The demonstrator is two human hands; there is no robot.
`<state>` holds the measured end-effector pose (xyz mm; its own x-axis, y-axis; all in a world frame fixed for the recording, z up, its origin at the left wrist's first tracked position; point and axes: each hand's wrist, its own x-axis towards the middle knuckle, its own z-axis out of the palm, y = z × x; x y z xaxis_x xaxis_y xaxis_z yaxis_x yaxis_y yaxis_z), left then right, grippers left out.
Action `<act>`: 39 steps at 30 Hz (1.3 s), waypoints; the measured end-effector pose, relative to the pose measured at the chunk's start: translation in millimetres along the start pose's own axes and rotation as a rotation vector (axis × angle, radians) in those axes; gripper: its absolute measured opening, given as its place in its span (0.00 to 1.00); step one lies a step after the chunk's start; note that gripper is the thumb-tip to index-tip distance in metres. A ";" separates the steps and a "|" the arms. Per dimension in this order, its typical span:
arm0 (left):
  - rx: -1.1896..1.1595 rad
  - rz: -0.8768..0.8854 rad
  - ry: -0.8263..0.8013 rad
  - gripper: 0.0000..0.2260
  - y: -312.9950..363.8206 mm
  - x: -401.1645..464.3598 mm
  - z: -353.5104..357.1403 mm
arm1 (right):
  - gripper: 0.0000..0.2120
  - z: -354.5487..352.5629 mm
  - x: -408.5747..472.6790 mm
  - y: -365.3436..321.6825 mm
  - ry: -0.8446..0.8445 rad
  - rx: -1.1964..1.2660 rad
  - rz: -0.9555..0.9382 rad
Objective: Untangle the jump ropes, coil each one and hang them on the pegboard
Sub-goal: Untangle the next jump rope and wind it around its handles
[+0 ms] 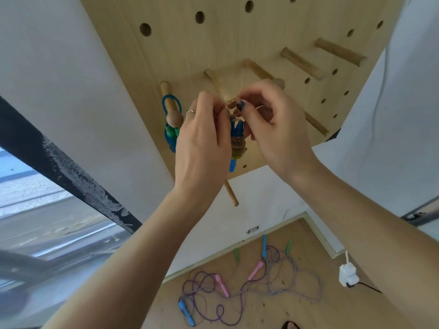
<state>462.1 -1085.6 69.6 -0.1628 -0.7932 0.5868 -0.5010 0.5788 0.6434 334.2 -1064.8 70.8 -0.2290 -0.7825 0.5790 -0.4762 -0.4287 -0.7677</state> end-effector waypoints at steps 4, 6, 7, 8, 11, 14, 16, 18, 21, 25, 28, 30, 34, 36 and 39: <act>-0.005 -0.010 0.024 0.04 -1.0 5.0 4.1 | 0.05 -0.7 6.4 0.3 -0.013 0.018 0.027; -0.002 -0.013 0.038 0.04 -2.7 6.8 5.6 | 0.05 0.9 8.4 1.4 -0.037 0.042 0.051; -0.002 -0.018 0.040 0.04 -3.7 7.6 6.3 | 0.05 1.2 9.4 1.9 -0.047 0.062 0.069; -0.001 -0.024 0.038 0.04 -4.6 8.3 6.9 | 0.06 1.0 10.6 2.5 -0.057 0.093 0.096; 0.009 -0.026 0.039 0.04 -5.4 10.5 7.9 | 0.07 -2.8 16.0 3.8 -0.104 0.235 0.190; 0.018 -0.034 0.039 0.04 -7.6 12.5 9.3 | 0.08 -5.9 22.6 7.8 -0.152 0.350 0.271; 0.025 -0.041 0.043 0.04 -9.5 14.1 11.0 | 0.09 -5.7 26.9 10.2 -0.169 0.391 0.306; 0.040 -0.044 0.053 0.04 -10.2 16.5 13.5 | 0.10 -2.9 30.0 10.7 -0.153 0.413 0.339; 0.040 -0.073 0.067 0.04 -10.4 21.4 17.4 | 0.10 6.5 33.6 6.7 -0.088 0.389 0.394; 0.004 -0.130 0.070 0.05 -11.2 26.1 22.7 | 0.09 19.5 39.2 1.8 -0.043 0.407 0.494; 0.009 -0.177 0.081 0.05 -10.1 30.6 27.4 | 0.09 26.2 44.9 1.0 -0.012 0.515 0.565; 0.010 -0.206 0.086 0.05 -10.5 34.5 31.1 | 0.09 30.5 48.9 2.4 0.003 0.554 0.585; 0.038 -0.248 0.076 0.05 -13.1 42.0 34.0 | 0.09 36.5 55.1 5.1 0.031 0.534 0.593; 0.051 -0.257 0.067 0.05 -14.2 43.9 32.5 | 0.09 37.4 55.4 6.2 0.028 0.505 0.590; 0.048 -0.239 0.062 0.06 -15.6 43.4 30.0 | 0.09 37.9 52.3 5.8 0.022 0.451 0.545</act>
<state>437.3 -1134.8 70.3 0.0169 -0.8927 0.4503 -0.5588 0.3651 0.7446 351.6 -1125.4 86.2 -0.3538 -0.9318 0.0813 0.1079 -0.1270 -0.9860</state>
